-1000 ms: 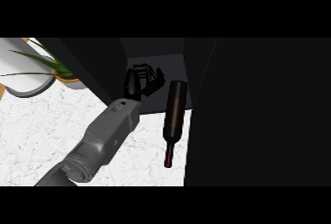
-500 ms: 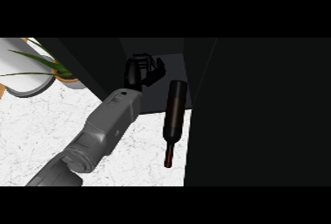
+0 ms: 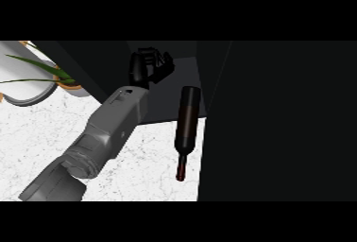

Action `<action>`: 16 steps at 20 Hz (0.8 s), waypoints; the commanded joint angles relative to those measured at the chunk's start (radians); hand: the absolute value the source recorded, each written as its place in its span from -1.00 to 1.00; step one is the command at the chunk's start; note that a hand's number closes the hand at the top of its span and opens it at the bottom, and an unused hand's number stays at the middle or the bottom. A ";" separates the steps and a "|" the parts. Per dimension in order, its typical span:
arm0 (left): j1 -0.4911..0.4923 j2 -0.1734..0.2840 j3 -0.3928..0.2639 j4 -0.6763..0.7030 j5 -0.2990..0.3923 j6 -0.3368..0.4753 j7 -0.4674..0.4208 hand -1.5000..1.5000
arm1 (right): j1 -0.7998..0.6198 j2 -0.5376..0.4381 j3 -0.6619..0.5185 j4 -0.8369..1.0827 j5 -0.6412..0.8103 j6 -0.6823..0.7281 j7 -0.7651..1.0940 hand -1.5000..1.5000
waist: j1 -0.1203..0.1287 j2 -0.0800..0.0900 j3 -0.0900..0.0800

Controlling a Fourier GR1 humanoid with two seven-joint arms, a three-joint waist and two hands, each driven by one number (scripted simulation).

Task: Pick up the wine, place it into the cabinet and close the cabinet

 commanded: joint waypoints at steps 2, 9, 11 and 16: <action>-0.025 0.005 -0.003 0.023 -0.010 0.024 0.014 1.00 | -0.025 0.000 -0.001 0.009 0.012 -0.015 0.003 -1.00 | 0.002 0.004 0.000; 0.006 0.017 -0.033 0.024 -0.048 0.086 0.022 -1.00 | -0.027 -0.016 0.005 0.003 0.004 -0.005 0.018 -1.00 | 0.001 0.004 0.000; 0.001 0.038 -0.047 0.024 -0.064 0.077 0.043 -1.00 | -0.014 -0.007 -0.008 0.020 -0.004 0.005 -0.005 -1.00 | -0.004 0.006 0.001; 0.025 0.049 -0.050 0.024 -0.071 0.077 0.069 -1.00 | -0.024 0.000 0.012 0.007 0.009 -0.001 0.001 -1.00 | -0.002 0.010 -0.001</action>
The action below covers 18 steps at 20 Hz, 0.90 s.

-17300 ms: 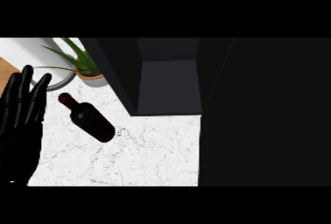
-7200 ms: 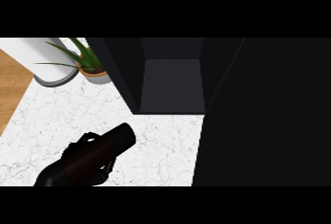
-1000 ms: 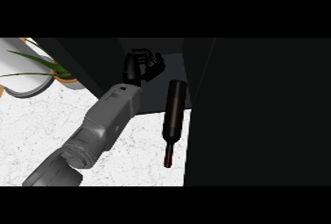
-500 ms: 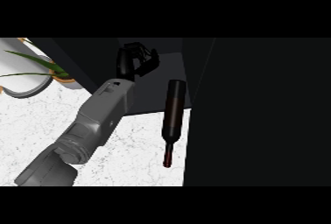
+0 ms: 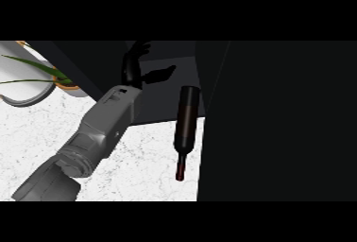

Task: Pick up the wine, place it into the cabinet and close the cabinet

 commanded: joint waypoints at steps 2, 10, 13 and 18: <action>0.004 0.026 -0.012 0.003 -0.017 0.007 0.042 -1.00 | 0.012 0.023 0.020 -0.007 0.007 0.003 -0.014 -1.00 | -0.006 0.004 -0.001; 0.014 0.000 0.017 -0.004 0.003 0.019 -0.033 -1.00 | 0.019 -0.011 -0.016 -0.031 -0.028 0.002 0.012 -1.00 | 0.007 -0.008 -0.001; 0.037 0.033 0.015 -0.013 -0.002 -0.051 -0.069 -1.00 | 0.041 0.014 0.007 -0.038 -0.010 0.005 0.000 -1.00 | 0.002 -0.003 -0.002; 0.002 -0.009 0.038 -0.022 0.014 -0.050 -0.057 -1.00 | 0.027 0.014 0.009 0.006 0.014 0.029 -0.031 -1.00 | 0.017 -0.006 -0.001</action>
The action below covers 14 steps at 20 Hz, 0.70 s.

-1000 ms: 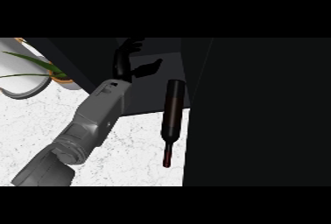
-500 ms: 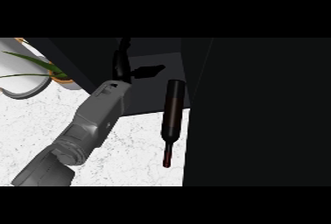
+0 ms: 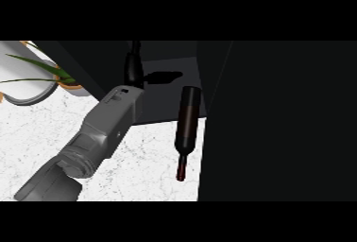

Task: Pick up the wine, place it into the cabinet and close the cabinet

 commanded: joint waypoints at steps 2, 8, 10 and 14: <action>-0.002 -0.037 0.018 -0.011 0.008 0.009 -0.044 -1.00 | 0.012 -0.001 0.008 -0.007 0.006 0.010 0.001 -1.00 | 0.013 -0.007 0.000; 0.018 -0.052 0.035 -0.053 0.013 -0.040 -0.082 -1.00 | 0.004 0.017 0.027 -0.040 0.017 -0.034 0.030 -1.00 | 0.025 -0.014 0.000; 0.028 -0.052 0.039 -0.090 0.018 -0.014 -0.104 -1.00 | -0.031 0.001 0.008 -0.015 -0.002 -0.041 0.033 -1.00 | 0.018 -0.014 0.000; 0.088 -0.053 0.049 -0.173 0.037 -0.063 -0.163 -1.00 | -0.016 0.016 0.038 -0.036 0.042 -0.052 0.042 -1.00 | 0.039 -0.025 0.000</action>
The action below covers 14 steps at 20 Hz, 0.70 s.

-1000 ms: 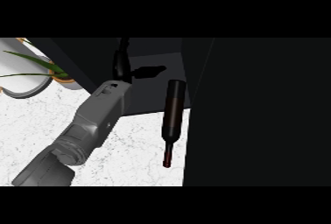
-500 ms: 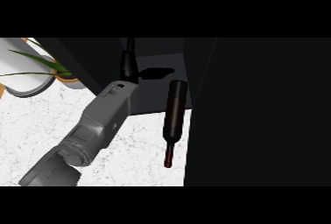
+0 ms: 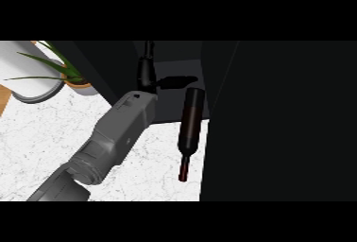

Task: Pick up the wine, place it into the cabinet and close the cabinet

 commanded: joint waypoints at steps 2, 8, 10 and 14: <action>0.071 -0.002 0.002 -0.074 0.013 -0.055 -0.087 -1.00 | 0.005 0.005 0.008 -0.028 0.019 -0.018 0.015 -1.00 | 0.016 -0.008 0.000; 0.166 -0.002 -0.108 -0.306 0.060 0.017 -0.013 -1.00 | 0.064 0.024 0.011 -0.029 0.040 0.004 -0.016 -1.00 | 0.052 -0.024 0.002; 0.253 -0.002 -0.209 -0.465 0.098 0.120 0.011 -1.00 | 0.026 0.015 0.007 -0.041 0.024 -0.043 0.031 -1.00 | 0.054 -0.028 0.001; 0.318 0.001 -0.212 -0.562 0.049 0.126 0.037 -1.00 | 0.104 -0.016 -0.037 -0.067 -0.006 0.007 0.020 -1.00 | 0.090 -0.034 0.002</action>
